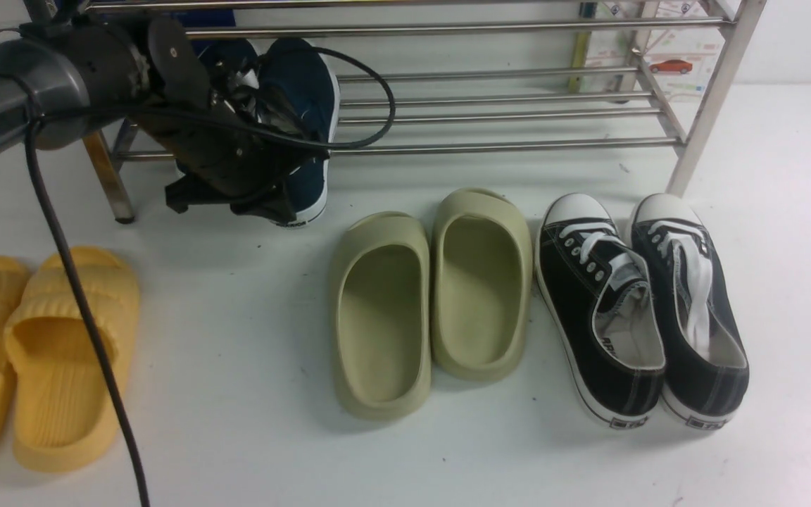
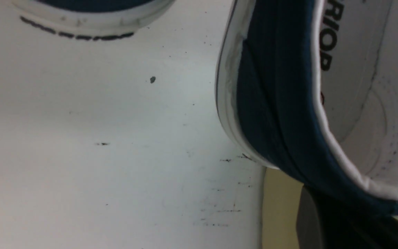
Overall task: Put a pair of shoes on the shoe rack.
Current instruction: Use the left arm to put a shoe into the shoe rack
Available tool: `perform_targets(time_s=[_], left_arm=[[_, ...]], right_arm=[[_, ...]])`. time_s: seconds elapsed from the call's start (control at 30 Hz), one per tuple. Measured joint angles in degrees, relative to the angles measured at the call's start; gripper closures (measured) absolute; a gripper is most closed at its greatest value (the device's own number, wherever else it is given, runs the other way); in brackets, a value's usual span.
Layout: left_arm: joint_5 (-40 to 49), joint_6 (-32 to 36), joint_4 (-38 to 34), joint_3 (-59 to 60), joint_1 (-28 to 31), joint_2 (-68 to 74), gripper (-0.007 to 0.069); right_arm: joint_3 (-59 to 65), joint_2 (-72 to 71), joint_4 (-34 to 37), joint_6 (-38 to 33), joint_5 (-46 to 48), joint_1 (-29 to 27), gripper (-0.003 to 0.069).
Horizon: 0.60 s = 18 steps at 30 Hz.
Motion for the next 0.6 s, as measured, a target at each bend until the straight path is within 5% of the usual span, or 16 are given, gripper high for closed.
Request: perform_targets(time_s=[0.6], left_arm=[[-3.63, -9.67, 8.67, -5.3, 0.0, 2.13, 0.0638]], right_arm=[[0.0, 0.0, 0.0, 0.0, 0.0, 0.0, 0.0412]])
